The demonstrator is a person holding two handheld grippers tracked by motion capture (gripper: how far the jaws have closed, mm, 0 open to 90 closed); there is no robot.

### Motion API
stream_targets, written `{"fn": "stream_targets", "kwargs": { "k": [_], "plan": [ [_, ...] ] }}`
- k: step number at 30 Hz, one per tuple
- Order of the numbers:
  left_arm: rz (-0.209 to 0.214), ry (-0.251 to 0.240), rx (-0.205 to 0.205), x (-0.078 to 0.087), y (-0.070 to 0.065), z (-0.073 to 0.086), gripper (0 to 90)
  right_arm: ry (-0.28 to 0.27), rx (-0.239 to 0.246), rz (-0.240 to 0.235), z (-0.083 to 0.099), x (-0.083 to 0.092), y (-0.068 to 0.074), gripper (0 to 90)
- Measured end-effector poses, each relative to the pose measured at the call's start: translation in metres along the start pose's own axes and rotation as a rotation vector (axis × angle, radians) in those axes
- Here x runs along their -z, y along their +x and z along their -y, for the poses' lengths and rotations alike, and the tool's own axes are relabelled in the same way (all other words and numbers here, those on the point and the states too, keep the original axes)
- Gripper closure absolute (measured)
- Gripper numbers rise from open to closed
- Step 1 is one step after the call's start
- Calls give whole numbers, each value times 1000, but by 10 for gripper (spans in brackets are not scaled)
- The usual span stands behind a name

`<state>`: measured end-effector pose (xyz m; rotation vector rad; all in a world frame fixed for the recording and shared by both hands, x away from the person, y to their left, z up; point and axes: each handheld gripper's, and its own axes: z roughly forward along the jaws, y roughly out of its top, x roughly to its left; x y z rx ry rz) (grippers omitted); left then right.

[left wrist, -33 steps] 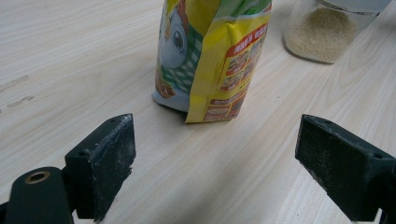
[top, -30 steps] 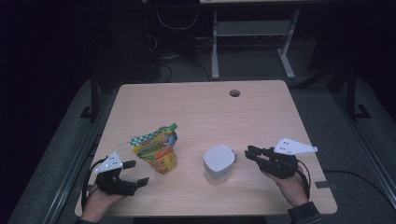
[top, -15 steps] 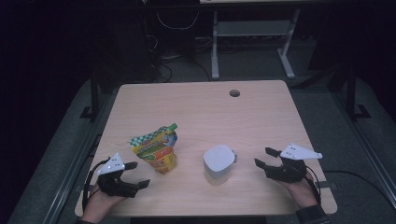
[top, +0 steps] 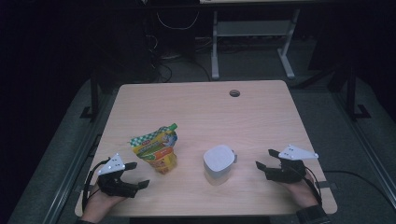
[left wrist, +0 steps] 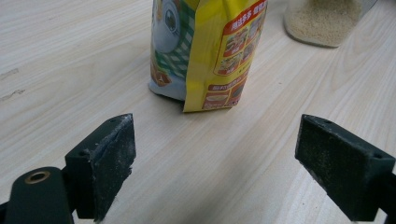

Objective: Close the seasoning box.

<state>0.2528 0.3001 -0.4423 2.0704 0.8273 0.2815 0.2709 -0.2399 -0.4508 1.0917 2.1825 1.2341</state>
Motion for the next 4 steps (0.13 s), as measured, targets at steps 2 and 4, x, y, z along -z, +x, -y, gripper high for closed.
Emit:
{"fn": "stream_targets", "kwargs": {
  "k": [2, 4],
  "plan": [
    [1, 0, 0, 0, 0, 0, 120, -4, 2, 0, 0, 0, 0, 288],
    [0, 2, -2, 0, 0, 0, 121, -3, 2, -2, -1, 0, 0, 284]
  ]
}}
